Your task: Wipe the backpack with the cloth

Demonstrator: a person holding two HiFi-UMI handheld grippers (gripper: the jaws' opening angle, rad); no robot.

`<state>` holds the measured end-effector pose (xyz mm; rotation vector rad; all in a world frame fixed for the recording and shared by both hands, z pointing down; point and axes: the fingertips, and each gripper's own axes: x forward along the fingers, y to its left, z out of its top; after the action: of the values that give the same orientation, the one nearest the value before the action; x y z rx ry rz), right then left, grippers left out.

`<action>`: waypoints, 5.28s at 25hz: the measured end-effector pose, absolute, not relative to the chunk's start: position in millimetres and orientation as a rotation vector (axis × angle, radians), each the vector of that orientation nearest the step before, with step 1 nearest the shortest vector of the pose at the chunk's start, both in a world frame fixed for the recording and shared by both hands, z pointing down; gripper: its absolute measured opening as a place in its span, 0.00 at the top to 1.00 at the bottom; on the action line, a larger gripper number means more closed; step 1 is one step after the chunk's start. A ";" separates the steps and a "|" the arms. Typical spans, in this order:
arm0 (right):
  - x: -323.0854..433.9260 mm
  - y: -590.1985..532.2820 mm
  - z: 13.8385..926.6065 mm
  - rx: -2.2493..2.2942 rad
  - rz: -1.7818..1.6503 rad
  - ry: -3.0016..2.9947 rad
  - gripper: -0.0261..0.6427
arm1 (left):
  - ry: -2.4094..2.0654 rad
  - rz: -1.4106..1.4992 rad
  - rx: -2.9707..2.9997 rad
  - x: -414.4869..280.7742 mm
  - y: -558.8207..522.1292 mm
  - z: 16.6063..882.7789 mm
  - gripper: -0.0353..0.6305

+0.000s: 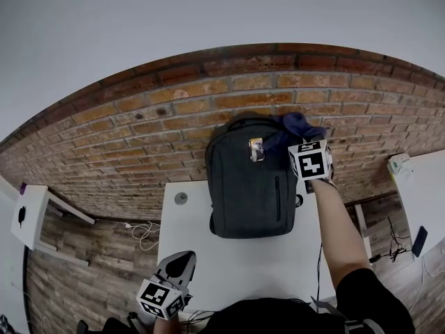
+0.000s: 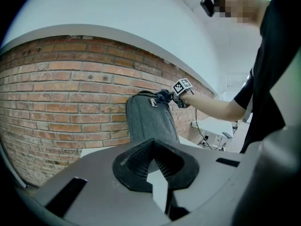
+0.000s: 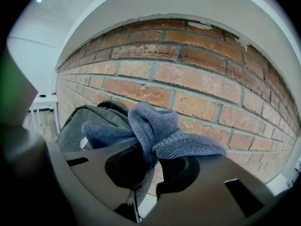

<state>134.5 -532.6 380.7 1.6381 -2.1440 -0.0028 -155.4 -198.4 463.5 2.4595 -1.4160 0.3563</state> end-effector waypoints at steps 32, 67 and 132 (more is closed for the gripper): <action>153.5 -455.7 519.2 1.582 0.284 -2.038 0.87 | -1.306 0.388 2.533 -144.5 -201.0 462.7 0.96; 150.4 -296.5 699.0 1.364 0.675 -1.869 0.87 | -1.289 0.373 2.550 -143.0 -202.5 463.4 0.96; 60.8 -534.4 381.7 1.524 -0.107 -2.186 0.87 | -1.385 0.315 2.452 -181.7 -196.4 475.2 0.96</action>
<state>60.8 -534.4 381.7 1.5237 -2.1857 -0.1071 -181.7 -196.4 475.2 2.4520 -1.3850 0.3151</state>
